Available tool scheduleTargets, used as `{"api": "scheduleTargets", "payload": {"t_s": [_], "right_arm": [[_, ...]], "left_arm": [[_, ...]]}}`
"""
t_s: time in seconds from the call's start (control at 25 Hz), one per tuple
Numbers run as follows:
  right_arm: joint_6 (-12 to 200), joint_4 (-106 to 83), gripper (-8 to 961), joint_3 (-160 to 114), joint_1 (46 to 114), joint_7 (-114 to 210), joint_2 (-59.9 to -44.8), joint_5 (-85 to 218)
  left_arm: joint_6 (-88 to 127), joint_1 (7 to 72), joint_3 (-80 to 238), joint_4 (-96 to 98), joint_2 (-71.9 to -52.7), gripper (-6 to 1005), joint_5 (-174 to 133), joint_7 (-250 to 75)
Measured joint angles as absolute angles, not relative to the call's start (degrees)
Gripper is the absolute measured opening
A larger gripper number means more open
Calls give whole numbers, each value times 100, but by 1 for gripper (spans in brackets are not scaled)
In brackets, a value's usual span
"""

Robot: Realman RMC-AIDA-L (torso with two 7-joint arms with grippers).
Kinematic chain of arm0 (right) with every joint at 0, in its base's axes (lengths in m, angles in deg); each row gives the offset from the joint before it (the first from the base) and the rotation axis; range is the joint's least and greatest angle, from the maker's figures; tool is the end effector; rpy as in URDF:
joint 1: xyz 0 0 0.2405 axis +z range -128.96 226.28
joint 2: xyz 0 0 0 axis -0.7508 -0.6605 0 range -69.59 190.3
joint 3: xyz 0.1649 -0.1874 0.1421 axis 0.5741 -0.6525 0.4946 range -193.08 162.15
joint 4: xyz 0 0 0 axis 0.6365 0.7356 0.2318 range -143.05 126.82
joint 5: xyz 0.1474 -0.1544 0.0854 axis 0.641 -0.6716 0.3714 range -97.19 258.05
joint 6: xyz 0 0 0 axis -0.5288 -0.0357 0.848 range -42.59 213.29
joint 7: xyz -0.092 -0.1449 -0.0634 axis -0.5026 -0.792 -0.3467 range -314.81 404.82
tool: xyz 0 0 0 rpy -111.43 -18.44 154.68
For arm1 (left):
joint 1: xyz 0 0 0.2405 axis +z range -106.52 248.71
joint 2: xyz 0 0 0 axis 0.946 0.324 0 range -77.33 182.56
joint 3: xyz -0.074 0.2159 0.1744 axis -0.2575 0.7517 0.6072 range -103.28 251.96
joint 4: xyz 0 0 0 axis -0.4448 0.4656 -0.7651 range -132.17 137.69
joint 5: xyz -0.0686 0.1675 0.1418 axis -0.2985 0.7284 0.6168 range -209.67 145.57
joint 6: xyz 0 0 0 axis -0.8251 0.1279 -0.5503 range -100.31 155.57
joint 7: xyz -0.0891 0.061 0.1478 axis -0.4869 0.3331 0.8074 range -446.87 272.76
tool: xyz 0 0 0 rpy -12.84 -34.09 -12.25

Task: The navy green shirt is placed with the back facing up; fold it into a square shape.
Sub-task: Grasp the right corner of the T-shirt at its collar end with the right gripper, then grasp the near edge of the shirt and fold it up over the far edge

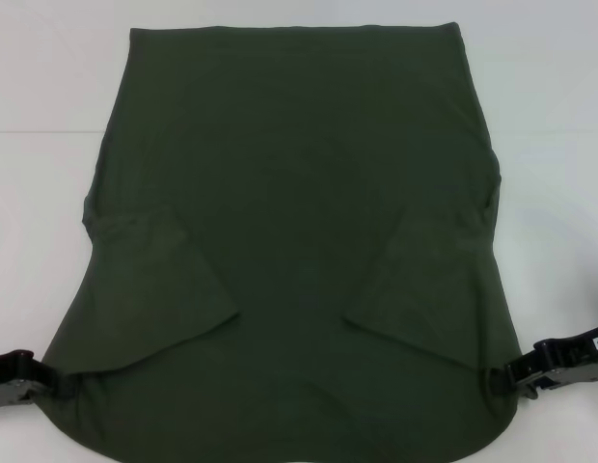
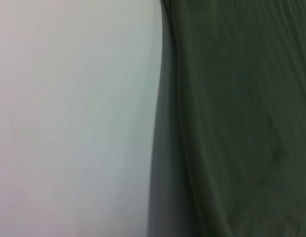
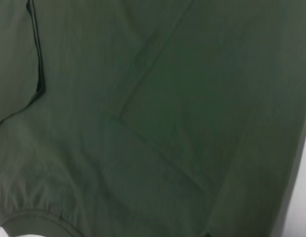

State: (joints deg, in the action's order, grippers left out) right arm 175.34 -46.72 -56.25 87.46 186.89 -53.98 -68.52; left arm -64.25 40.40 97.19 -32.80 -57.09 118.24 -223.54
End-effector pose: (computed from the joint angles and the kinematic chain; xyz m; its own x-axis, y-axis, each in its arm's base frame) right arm 0.3329 0.3771 -0.0339 0.1893 -0.9816 -0.0243 -0.9722 -0.1839 -0.1452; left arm -0.4021 0.3362 0.0187 -0.0180 0.9723 0.2331 0.9987 0.0288 -0.0428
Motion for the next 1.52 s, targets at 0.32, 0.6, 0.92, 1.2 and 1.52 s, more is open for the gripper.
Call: {"api": "scheduleTargets", "payload": {"t_s": [0.32,0.6,0.92,1.2,1.52], "right_arm": [[17503,-4664,296,-5752,8829,18740,-5398,-6864],[17523,-4645,84,-5772,8888,18709,-5347,-6864],[18669,-4682,99,-6353,8948,18001,-5232,-6862],[19491,-4695,111,-6927,8760,17216,-5210,-6863],[19616,-4589,126,-7280,8696,16709,-5325,-6861]], "left_arm": [[-6421,4008,9719,-3288,-5699,45,11815,-22359],[-6430,3974,9725,-3289,-5679,45,11815,-22361],[-7294,3921,9847,-3258,-5527,45,11931,-22160],[-8343,3985,10105,-3211,-5521,44,12310,-22126],[-8795,3973,10327,-2966,-5593,45,12443,-21949]]}}
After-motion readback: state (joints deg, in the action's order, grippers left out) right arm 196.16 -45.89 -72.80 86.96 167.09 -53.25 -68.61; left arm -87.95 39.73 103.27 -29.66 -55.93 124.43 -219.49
